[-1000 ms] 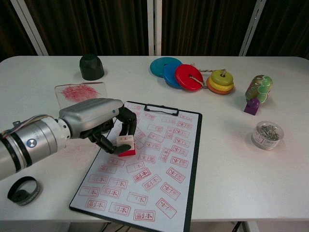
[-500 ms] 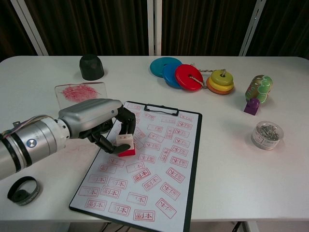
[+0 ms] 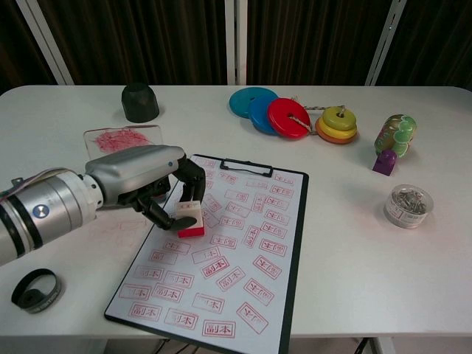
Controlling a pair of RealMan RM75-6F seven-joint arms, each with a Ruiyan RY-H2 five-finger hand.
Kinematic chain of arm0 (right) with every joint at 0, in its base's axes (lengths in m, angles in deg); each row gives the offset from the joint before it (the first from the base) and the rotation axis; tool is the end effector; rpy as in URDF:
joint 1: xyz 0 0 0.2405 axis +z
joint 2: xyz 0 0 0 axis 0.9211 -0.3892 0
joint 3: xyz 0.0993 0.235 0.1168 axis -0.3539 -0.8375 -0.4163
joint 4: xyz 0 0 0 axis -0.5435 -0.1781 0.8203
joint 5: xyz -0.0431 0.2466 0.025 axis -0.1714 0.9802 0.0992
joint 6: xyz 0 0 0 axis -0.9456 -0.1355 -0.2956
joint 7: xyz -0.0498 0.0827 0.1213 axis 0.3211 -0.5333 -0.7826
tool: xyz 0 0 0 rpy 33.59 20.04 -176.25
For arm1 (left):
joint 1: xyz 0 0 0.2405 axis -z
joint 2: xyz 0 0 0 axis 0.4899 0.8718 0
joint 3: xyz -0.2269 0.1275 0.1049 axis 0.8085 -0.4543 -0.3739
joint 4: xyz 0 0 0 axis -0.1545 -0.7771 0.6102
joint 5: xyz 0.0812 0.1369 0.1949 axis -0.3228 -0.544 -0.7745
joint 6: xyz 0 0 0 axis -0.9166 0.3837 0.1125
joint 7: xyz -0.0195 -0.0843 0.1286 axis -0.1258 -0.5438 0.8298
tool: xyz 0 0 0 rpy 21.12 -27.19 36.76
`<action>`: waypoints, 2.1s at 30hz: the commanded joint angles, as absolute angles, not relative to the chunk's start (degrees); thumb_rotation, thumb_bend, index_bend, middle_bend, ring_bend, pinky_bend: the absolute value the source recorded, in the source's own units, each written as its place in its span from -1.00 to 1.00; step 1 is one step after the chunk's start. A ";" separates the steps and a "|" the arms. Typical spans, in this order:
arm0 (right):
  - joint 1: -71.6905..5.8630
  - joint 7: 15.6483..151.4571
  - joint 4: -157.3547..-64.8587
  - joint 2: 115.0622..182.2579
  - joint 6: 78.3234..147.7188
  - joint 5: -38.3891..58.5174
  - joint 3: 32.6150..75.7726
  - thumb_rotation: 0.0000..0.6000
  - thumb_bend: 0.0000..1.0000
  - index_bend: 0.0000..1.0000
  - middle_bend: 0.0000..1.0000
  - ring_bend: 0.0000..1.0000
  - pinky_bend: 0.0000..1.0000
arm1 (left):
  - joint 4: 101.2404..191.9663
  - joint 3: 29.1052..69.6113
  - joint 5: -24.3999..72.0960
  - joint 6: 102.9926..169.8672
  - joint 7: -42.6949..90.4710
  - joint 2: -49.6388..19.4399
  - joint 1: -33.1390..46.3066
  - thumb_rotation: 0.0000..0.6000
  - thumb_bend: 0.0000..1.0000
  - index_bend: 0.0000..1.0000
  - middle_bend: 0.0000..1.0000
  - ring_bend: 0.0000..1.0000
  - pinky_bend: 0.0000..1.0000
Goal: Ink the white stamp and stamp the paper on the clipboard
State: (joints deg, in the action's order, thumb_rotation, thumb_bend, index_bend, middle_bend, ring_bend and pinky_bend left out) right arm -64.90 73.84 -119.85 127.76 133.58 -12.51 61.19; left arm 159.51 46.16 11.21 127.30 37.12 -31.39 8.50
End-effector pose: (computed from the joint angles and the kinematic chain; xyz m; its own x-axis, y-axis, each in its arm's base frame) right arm -0.3988 -0.1839 0.1665 0.3907 -0.0059 0.9205 -0.9188 0.0589 0.3904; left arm -0.1323 0.2940 -0.1358 0.3198 0.4204 0.8491 0.8764 -0.4718 -0.0965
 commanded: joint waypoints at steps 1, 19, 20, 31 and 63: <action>-64.91 73.70 -119.92 127.80 133.75 -12.59 61.12 1.00 -0.36 -1.00 -1.00 -1.00 -1.00 | 165.96 47.35 9.39 129.85 37.16 -27.51 8.18 1.00 -0.12 0.42 0.44 1.00 1.00; -64.72 74.02 -119.36 128.60 133.23 -13.04 61.55 1.00 -0.36 -1.00 -1.00 -1.00 -1.00 | 170.38 43.11 7.71 139.43 30.38 -12.79 -1.26 1.00 -0.12 0.41 0.44 1.00 1.00; -64.65 74.21 -119.40 128.68 133.13 -13.06 61.56 1.00 -0.36 -1.00 -1.00 -1.00 -1.00 | 169.38 42.68 7.58 140.03 29.71 -12.36 -2.04 1.00 -0.12 0.41 0.44 1.00 1.00; -64.29 76.21 -120.38 128.98 132.61 -13.21 61.77 1.00 -0.36 -1.00 -1.00 -1.00 -1.00 | 157.98 41.39 8.53 140.39 22.80 -14.67 -6.11 1.00 -0.12 0.37 0.41 1.00 1.00; -64.25 78.03 -122.06 128.30 132.61 -13.10 61.86 1.00 -0.36 -1.00 -1.00 -1.00 -1.00 | 144.63 42.47 7.10 136.84 15.47 -21.47 -7.80 1.00 -0.24 0.16 0.22 1.00 1.00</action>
